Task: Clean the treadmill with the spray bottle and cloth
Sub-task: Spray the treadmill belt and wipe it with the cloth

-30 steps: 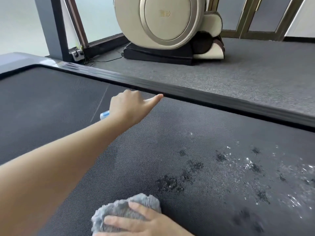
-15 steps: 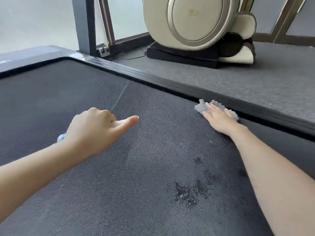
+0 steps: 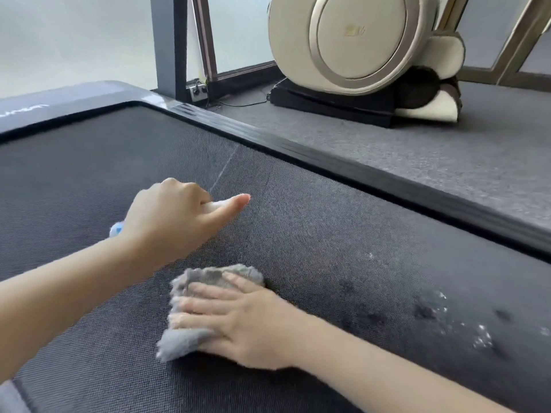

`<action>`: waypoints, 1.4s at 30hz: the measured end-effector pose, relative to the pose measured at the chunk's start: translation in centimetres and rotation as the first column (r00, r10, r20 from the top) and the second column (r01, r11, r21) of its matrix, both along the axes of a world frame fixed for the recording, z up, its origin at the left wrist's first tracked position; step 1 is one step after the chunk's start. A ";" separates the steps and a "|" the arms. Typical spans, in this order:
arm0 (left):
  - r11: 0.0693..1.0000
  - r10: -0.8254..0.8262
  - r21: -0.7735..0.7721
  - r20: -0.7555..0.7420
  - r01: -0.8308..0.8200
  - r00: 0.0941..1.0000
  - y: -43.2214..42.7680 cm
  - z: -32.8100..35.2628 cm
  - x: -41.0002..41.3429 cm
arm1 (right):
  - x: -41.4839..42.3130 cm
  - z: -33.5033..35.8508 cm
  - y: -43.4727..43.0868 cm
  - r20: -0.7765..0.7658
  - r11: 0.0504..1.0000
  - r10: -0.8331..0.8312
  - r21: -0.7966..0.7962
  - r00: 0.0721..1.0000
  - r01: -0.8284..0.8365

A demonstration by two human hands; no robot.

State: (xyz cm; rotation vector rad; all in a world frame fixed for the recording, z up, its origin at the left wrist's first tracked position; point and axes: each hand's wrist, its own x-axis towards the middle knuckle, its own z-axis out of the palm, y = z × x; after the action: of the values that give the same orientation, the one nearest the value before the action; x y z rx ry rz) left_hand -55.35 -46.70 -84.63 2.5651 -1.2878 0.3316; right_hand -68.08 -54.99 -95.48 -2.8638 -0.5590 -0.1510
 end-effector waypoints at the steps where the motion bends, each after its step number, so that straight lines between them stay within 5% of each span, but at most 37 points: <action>1: 1.000 0.006 0.001 0.004 -0.006 1.000 0.2 0.0 0.1 | 0.0 0.7 -2.1 0.033 1.000 -0.009 -0.014 0.999 0.009; 3: 1.000 0.020 0.011 -0.003 -0.020 1.000 0.7 -0.2 0.3 | 0.2 1.6 -8.0 0.093 0.968 -0.245 -0.037 0.965 0.249; 6: 0.999 0.025 0.024 -0.016 -0.025 1.000 1.8 -0.5 0.9 | -1.3 0.3 -19.5 -0.052 0.626 -0.779 -0.001 0.625 0.780; 8: 0.999 0.040 0.020 -0.021 -0.040 0.999 2.4 -0.7 1.4 | -2.2 -0.8 -23.2 -0.169 0.467 -0.876 -0.064 0.452 0.882; 11: 0.998 0.057 0.012 -0.029 -0.057 0.998 3.0 -0.6 1.9 | -0.3 -0.4 -22.1 -0.187 0.375 -0.914 -0.045 0.361 0.926; 13: 0.999 0.051 0.008 -0.021 -0.051 0.998 3.1 -0.5 2.0 | 2.6 0.7 -17.9 -0.206 0.446 -0.874 0.021 0.441 0.895; 15: 0.999 0.052 -0.002 -0.022 -0.052 0.998 3.1 -0.2 1.9 | 5.4 1.2 -11.2 -0.097 0.672 -0.735 0.024 0.671 0.740; 17: 0.998 0.060 -0.011 -0.019 -0.060 0.998 3.0 0.1 1.7 | 6.3 1.0 -2.1 0.066 0.905 -0.417 -0.063 0.906 0.421; 19: 0.999 0.048 -0.001 -0.011 -0.048 0.999 3.3 0.5 1.7 | 4.7 -0.6 5.3 0.138 0.978 -0.110 -0.163 0.984 0.132; 23: 0.998 0.059 0.021 -0.004 -0.059 0.998 3.7 0.8 1.8 | 4.8 -0.2 3.5 0.060 0.985 0.069 -0.161 0.996 -0.059; 26: 0.998 0.056 0.008 -0.012 -0.055 0.998 3.5 0.6 2.2 | 6.7 1.7 -5.9 0.079 0.968 -0.240 -0.061 0.967 0.245; 28: 0.999 0.045 0.010 -0.018 -0.044 0.999 3.3 0.4 2.5 | 5.2 0.9 -14.2 0.025 0.790 -0.612 -0.028 0.791 0.612; 30: 0.999 0.038 0.016 -0.025 -0.038 0.999 3.3 0.3 2.7 | 2.2 -0.4 -21.0 -0.023 0.587 -0.809 -0.074 0.587 0.806; 33: 0.999 0.035 0.016 -0.031 -0.035 0.999 3.3 0.0 2.9 | -0.4 -1.4 -25.4 -0.122 0.396 -0.915 -0.100 0.384 0.913; 36: 0.999 0.043 0.005 -0.037 -0.043 0.998 3.4 0.0 2.9 | 0.1 -0.7 -24.2 -0.150 0.321 -0.940 -0.072 0.308 0.944; 39: 0.999 0.033 -0.005 -0.047 -0.033 0.998 3.5 -0.2 2.5 | 2.4 0.4 -19.1 -0.203 0.417 -0.891 -0.010 0.407 0.909; 42: 0.999 0.032 -0.009 -0.045 -0.032 0.998 3.2 -0.3 1.9 | 4.6 0.1 -11.0 -0.084 0.716 -0.691 0.063 0.718 0.696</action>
State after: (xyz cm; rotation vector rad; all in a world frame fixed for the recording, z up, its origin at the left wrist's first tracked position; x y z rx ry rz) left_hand -53.47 -43.53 -84.95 2.5721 -1.2273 0.2839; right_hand -63.45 -66.02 -95.35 -2.8152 0.5634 -0.2052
